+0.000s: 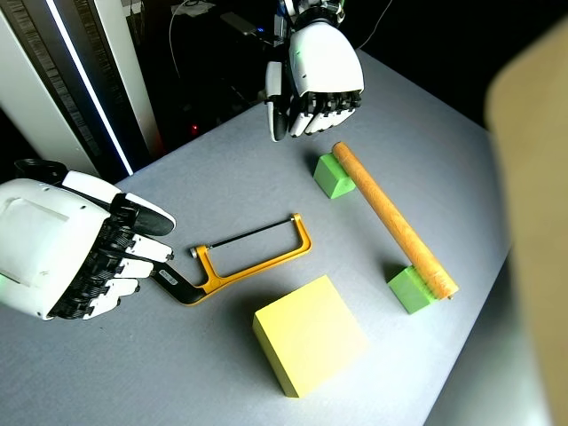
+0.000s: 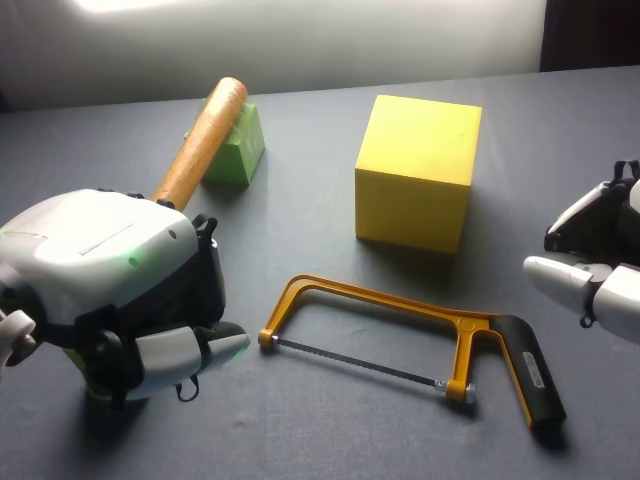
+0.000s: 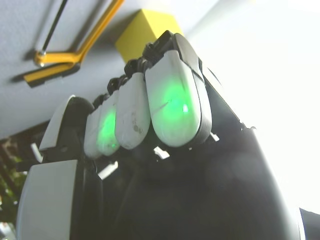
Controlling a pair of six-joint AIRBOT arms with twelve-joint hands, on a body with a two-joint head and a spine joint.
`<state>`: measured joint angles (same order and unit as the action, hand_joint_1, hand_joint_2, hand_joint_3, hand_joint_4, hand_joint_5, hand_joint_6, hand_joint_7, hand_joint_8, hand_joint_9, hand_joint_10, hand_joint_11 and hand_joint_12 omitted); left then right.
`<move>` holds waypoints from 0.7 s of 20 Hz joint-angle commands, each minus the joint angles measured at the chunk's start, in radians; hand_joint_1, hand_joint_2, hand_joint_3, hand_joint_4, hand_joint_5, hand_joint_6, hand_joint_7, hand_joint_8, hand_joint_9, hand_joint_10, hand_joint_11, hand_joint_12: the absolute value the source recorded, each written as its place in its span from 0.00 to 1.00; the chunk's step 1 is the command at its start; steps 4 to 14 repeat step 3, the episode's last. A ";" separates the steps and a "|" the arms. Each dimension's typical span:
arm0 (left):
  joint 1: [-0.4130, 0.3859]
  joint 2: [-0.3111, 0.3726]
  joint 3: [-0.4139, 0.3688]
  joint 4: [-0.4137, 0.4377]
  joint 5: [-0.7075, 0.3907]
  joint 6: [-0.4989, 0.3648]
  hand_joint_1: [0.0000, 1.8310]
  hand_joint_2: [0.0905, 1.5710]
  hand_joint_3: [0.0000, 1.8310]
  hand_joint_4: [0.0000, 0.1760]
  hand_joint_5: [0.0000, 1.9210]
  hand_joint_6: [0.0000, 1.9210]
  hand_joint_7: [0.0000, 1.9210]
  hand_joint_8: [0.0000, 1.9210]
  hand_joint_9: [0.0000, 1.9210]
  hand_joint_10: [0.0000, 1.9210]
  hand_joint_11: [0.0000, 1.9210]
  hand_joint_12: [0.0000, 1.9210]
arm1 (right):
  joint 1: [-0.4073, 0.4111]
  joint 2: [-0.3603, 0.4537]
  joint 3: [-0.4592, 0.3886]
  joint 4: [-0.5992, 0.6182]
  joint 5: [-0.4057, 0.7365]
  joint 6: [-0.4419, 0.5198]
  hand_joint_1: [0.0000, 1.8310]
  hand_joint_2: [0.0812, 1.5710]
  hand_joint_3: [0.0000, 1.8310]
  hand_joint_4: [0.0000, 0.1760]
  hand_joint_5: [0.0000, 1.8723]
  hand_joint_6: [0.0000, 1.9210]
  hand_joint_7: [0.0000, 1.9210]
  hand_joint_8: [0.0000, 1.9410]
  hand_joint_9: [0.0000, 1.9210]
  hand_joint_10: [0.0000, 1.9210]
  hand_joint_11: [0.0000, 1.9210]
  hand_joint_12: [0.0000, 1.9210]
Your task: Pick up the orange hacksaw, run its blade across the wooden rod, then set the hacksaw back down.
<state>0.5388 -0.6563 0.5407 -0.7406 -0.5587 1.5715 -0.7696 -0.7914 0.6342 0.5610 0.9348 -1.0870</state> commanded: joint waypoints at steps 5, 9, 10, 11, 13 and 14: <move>-0.014 0.004 0.002 0.031 -0.085 -0.007 0.52 0.86 0.00 1.00 0.71 1.00 0.78 1.00 0.80 1.00 0.81 1.00 | 0.024 -0.001 0.008 -0.054 0.078 0.030 0.45 0.88 0.00 0.13 0.65 1.00 0.71 1.00 0.74 1.00 0.82 1.00; -0.014 0.004 0.002 0.031 -0.085 -0.007 0.52 0.86 0.00 1.00 0.71 1.00 0.78 1.00 0.80 1.00 0.81 1.00 | 0.024 -0.001 0.008 -0.054 0.078 0.030 0.45 0.88 0.00 0.13 0.65 1.00 0.71 1.00 0.74 1.00 0.82 1.00; -0.014 0.004 0.002 0.031 -0.085 -0.007 0.52 0.86 0.00 1.00 0.71 1.00 0.78 1.00 0.80 1.00 0.81 1.00 | 0.024 -0.001 0.008 -0.054 0.078 0.030 0.45 0.88 0.00 0.13 0.65 1.00 0.71 1.00 0.74 1.00 0.82 1.00; -0.014 0.004 0.002 0.031 -0.085 -0.007 0.52 0.86 0.00 1.00 0.71 1.00 0.78 1.00 0.80 1.00 0.81 1.00 | 0.024 -0.001 0.008 -0.054 0.078 0.030 0.45 0.88 0.00 0.13 0.65 1.00 0.71 1.00 0.74 1.00 0.82 1.00; -0.014 0.004 0.002 0.031 -0.085 -0.007 0.52 0.86 0.00 1.00 0.71 1.00 0.78 1.00 0.80 1.00 0.81 1.00 | 0.024 -0.001 0.008 -0.054 0.078 0.030 0.45 0.88 0.00 0.13 0.65 1.00 0.71 1.00 0.74 1.00 0.82 1.00; -0.014 0.004 0.002 0.031 -0.085 -0.007 0.52 0.86 0.00 1.00 0.71 1.00 0.78 1.00 0.80 1.00 0.81 1.00 | 0.024 -0.001 0.008 -0.054 0.078 0.030 0.45 0.88 0.00 0.13 0.65 1.00 0.71 1.00 0.74 1.00 0.82 1.00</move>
